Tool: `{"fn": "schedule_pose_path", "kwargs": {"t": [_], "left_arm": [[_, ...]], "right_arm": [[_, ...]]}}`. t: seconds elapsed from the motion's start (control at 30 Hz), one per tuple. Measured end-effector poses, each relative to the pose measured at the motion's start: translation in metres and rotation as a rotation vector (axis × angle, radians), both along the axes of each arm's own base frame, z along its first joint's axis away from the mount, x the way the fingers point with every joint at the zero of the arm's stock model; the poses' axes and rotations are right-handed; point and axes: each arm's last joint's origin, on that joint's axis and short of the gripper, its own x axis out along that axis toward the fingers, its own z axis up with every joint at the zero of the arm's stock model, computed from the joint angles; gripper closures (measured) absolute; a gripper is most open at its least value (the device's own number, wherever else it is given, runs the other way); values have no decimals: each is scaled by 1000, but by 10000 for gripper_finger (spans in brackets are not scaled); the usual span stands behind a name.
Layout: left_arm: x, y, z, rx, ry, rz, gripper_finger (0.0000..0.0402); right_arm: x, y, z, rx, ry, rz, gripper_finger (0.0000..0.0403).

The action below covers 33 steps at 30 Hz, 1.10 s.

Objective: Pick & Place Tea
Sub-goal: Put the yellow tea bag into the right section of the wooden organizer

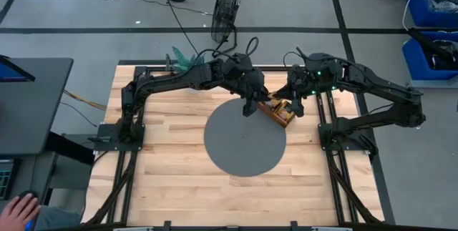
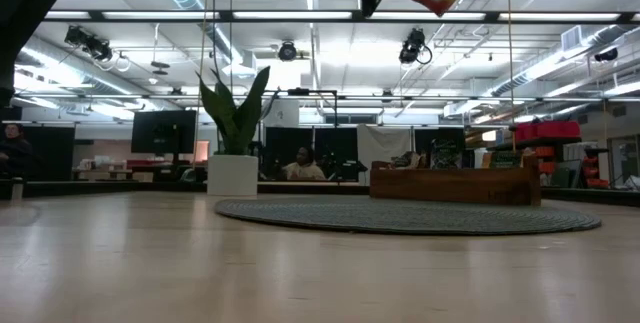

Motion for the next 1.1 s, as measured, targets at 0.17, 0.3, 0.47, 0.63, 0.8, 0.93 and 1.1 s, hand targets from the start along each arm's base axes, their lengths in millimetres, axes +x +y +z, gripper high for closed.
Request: {"fn": "schedule_pose_path", "kwargs": {"t": [0.17,0.3,0.47,0.63,0.8,0.93,1.1], "left_arm": [[-5,5,-4,50,66,39,367],[-14,14,-3,75,122,88,355],[-24,26,-6,64,197,138,344],[-29,33,-3,58,213,175,348],[-29,32,-2,56,208,174,358],[-29,32,-2,56,207,175,365],[-30,32,-2,54,207,177,367]], "right_arm": [[-7,-3,-8,-33,112,-69,402],[-12,-10,-14,-46,172,-108,402],[-14,-19,-37,-3,257,-135,402],[-17,-31,-81,68,388,-179,403],[-24,-47,-123,121,448,-276,403],[-29,-57,-145,152,471,-334,403],[-29,-63,-165,205,498,-348,403]]}}
